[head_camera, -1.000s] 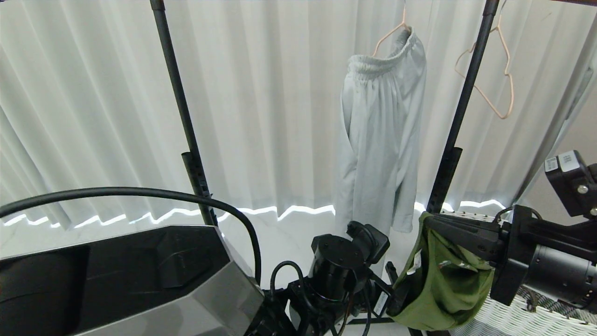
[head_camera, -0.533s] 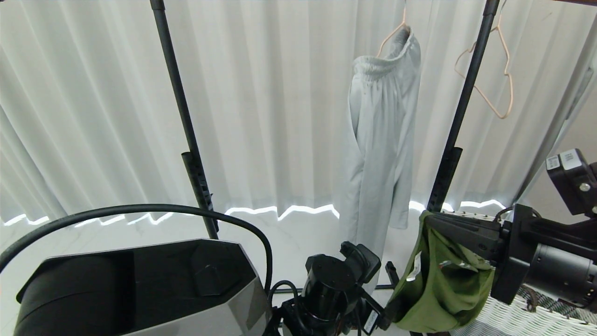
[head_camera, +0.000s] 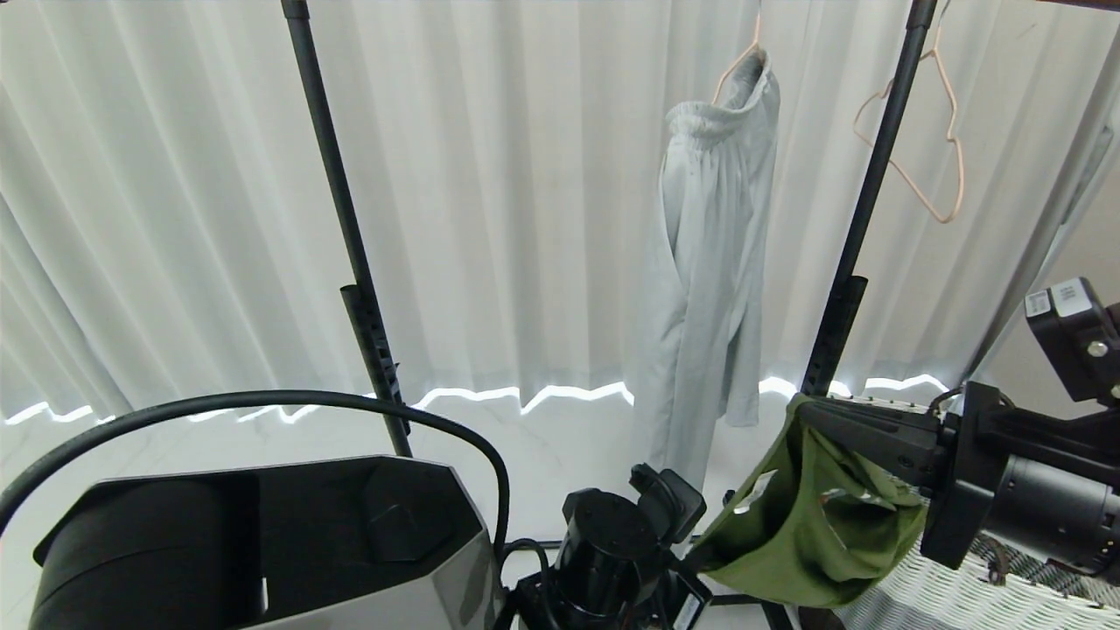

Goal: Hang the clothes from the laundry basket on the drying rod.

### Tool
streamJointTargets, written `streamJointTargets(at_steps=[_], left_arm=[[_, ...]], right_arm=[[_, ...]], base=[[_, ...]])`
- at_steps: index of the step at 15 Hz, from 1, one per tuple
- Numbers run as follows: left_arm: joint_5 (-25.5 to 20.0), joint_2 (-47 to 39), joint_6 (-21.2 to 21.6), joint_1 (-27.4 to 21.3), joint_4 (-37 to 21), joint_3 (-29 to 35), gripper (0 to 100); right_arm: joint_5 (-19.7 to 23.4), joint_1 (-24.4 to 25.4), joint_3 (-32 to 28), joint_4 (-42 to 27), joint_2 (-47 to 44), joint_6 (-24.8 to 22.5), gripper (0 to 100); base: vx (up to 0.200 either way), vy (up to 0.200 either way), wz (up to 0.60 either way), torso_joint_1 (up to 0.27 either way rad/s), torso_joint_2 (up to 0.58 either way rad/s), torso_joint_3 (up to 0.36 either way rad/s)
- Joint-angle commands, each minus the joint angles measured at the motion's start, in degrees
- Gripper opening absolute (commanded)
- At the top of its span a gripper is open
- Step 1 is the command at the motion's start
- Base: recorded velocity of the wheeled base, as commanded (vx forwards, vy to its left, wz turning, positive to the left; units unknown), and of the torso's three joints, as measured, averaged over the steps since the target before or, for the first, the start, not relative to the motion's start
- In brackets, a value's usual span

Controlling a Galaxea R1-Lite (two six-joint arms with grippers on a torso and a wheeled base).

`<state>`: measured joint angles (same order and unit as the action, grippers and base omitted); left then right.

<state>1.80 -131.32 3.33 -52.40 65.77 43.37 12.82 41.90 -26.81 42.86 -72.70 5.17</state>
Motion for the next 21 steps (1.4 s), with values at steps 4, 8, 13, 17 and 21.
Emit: streamJointTargets(at_steps=[4, 8, 13, 17, 21], left_arm=[[0.0, 0.6, 0.3, 0.9, 10.5, -9.2, 0], [0.0, 5.4, 2.8, 3.8, 19.0, -19.0, 0], [0.0, 16.9, 2.9, 8.8, 23.1, -32.1, 0], [0.0, 26.4, 2.1, 11.1, 23.1, -37.8, 0], [0.0, 34.3, 1.3, 13.9, 23.1, -43.4, 0]], right_arm=[[0.0, 0.0, -0.2, 0.0, -0.9, 0.0, 0], [0.0, 0.5, -1.7, 0.5, -4.6, 0.8, 0], [0.0, 1.6, -4.8, 3.8, -11.8, 1.1, 0], [0.0, 2.4, -5.9, 5.5, -14.4, 1.2, 0], [0.0, 3.0, -7.5, 5.7, -15.9, 1.4, 0]], base=[[0.0, 0.0, 0.0, 0.0, 0.0, 0.0], [0.0, 0.0, 0.0, 0.0, 0.0, 0.0], [0.0, 0.0, 0.0, 0.0, 0.0, 0.0], [0.0, 0.0, 0.0, 0.0, 0.0, 0.0], [0.0, 0.0, 0.0, 0.0, 0.0, 0.0]])
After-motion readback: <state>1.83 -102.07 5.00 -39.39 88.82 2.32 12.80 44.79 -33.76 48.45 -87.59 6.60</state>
